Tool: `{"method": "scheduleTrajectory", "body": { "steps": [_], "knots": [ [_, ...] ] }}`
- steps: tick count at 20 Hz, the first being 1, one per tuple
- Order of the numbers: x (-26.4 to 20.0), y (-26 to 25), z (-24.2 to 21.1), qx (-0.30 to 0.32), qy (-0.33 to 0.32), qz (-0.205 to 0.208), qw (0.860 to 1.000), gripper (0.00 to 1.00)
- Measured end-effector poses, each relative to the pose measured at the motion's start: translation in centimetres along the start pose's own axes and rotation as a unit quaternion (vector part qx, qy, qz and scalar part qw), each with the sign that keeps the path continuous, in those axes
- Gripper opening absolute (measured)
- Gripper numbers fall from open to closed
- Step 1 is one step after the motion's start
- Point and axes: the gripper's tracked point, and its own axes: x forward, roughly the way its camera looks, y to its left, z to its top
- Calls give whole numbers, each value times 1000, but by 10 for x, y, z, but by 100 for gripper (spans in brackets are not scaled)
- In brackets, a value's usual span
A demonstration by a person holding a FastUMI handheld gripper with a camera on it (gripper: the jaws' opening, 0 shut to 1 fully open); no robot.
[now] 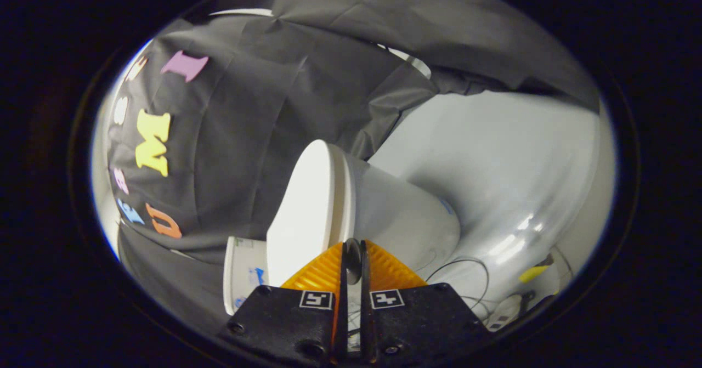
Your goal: Open the toilet lid.
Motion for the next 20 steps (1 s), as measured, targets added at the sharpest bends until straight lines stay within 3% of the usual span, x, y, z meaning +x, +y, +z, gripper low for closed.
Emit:
{"method": "scheduleTrajectory", "body": {
  "steps": [12, 20],
  "knots": [
    [-6, 12, -1, -56, -9, -26, 998, 4],
    [-25, 52, 2, -71, -37, -8, 997, 4]
  ]
}}
